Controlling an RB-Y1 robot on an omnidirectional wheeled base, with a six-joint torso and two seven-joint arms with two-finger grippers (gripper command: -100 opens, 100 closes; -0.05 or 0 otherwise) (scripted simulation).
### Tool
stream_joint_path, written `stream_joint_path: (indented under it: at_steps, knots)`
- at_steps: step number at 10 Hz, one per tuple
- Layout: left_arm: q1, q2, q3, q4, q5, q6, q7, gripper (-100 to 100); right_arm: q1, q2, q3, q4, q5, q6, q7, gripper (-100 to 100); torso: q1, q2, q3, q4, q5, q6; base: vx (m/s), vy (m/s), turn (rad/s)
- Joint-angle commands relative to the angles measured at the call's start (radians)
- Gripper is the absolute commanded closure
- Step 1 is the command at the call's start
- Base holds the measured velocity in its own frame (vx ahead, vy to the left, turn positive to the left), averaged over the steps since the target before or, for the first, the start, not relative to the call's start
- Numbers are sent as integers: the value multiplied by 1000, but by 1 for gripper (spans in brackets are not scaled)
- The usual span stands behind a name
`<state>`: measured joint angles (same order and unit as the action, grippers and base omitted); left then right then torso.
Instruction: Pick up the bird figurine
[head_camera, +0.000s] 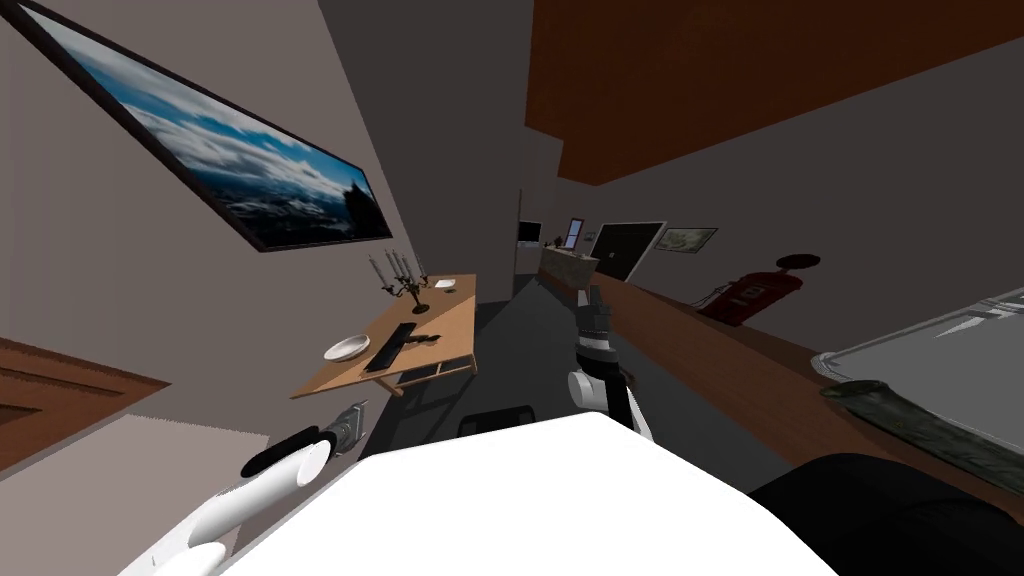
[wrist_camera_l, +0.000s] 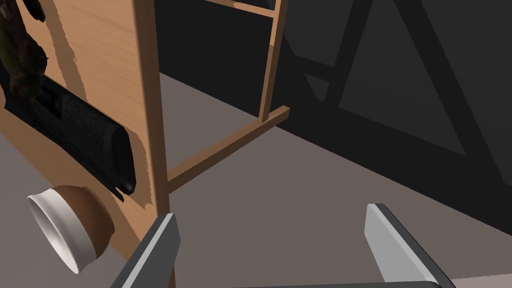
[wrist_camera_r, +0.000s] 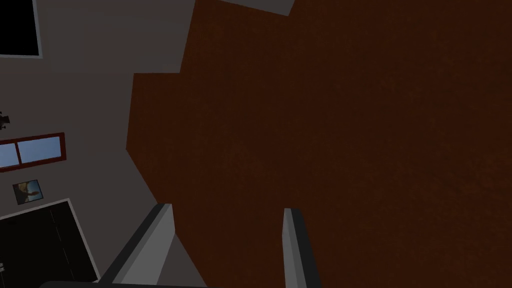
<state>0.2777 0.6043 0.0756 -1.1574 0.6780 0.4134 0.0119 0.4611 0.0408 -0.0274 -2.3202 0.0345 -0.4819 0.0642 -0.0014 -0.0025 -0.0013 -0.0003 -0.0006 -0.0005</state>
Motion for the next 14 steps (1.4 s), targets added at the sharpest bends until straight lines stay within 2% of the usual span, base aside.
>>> stream_joint_path:
  at_steps: [1, 2, 3, 4, 6, 7, 9, 11, 14]
  knots:
    - [-25, 28, -1, 50, 28, 37, 1, -100, 0, 0, 0, 0, 0, 0, 0, 0, 0, 0, 0, 0, 0, 0, 61, -32, -206]
    - [-25, 28, -1, 66, 28, 37, 1, -100, 0, 0, 0, 0, 0, 0, 0, 0, 0, -1, -1, 0, 0, 1, 51, -16, -146]
    - [-45, 53, -1, 97, 49, 72, 3, -100, 0, 0, 0, 0, 0, 0, 0, 0, 1, -1, 0, 0, 0, 0, 59, -17, -264]
    - [-45, 53, -1, 113, 49, 72, 3, -100, 0, 0, 0, 0, 0, 0, 0, 0, 1, -1, -1, 0, 0, 1, 57, -14, -119]
    - [-86, 100, -3, 181, 85, 136, 5, -100, 0, 0, 0, 0, 0, 0, 0, 0, 0, -2, -1, 0, 0, 1, 97, -23, -305]
    - [-86, 100, -3, 202, 85, 136, 5, -100, 0, 0, 0, 0, 0, 0, 0, 0, 0, -5, -3, -1, 0, 1, 100, -4, -150]
    - [-123, 142, -9, 276, 112, 192, 5, -100, 0, 0, 0, 0, 0, 0, 0, 0, 0, -3, -2, -1, 0, 1, 105, -12, -311]
    - [-123, 142, -9, 281, 112, 192, 5, -100, 0, 0, 0, 0, 0, 0, 0, 0, 2, -4, -3, -1, 0, -1, 75, 9, -40]
    - [-172, 190, -23, 380, 139, 262, 1, -100, 0, 0, 0, 0, 0, 0, 0, 0, 2, -4, -2, -1, 0, 1, 112, 20, -315]
